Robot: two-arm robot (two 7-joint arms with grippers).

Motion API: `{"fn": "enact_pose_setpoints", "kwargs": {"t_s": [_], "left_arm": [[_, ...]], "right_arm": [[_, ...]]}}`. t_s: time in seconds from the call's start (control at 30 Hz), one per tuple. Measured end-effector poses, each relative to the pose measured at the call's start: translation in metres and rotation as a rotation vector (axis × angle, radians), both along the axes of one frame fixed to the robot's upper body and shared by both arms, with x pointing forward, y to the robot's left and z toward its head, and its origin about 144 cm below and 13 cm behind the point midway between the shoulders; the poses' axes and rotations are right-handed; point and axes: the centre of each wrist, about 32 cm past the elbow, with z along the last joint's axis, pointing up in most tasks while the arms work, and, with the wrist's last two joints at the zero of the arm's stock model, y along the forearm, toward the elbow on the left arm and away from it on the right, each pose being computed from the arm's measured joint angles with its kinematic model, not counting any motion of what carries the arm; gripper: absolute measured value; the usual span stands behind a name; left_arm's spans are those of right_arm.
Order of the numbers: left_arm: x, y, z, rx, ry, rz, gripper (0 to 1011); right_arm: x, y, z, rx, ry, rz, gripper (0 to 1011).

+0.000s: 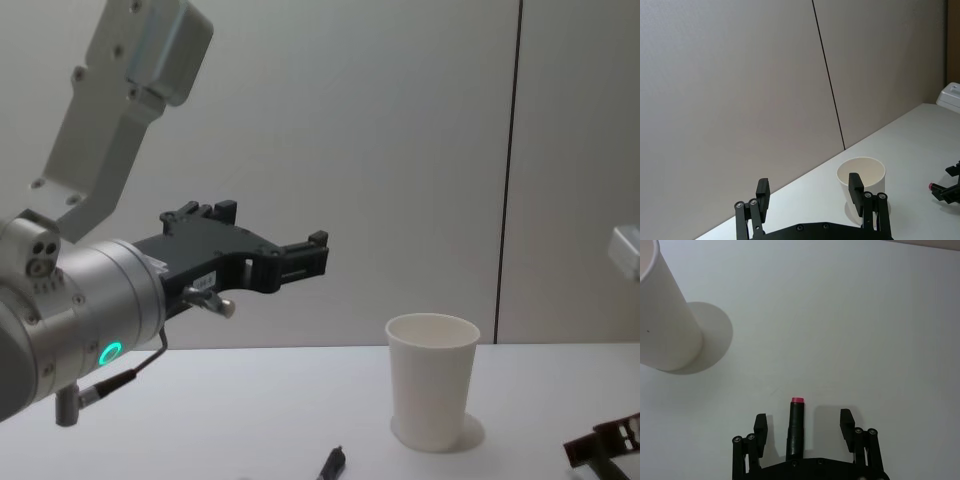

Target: Place the pen into the pen holder.

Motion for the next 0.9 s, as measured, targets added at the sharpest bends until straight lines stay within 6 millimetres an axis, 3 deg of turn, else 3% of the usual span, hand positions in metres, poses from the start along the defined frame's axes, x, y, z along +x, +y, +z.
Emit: {"fn": "enact_pose_setpoints", "kwargs": {"t_s": [0.33, 0.73, 0.9], "left_arm": [[0.000, 0.000, 0.000, 0.000, 0.000, 0.000, 1000], [0.000, 0.000, 0.000, 0.000, 0.000, 0.000, 1000], [0.000, 0.000, 0.000, 0.000, 0.000, 0.000, 1000]], "right_arm": [[0.003, 0.000, -0.005, 0.004, 0.009, -0.004, 708], [0.005, 0.001, -0.012, 0.004, 0.026, -0.006, 276], [0.006, 0.001, -0.014, 0.008, 0.030, -0.004, 169]]}}
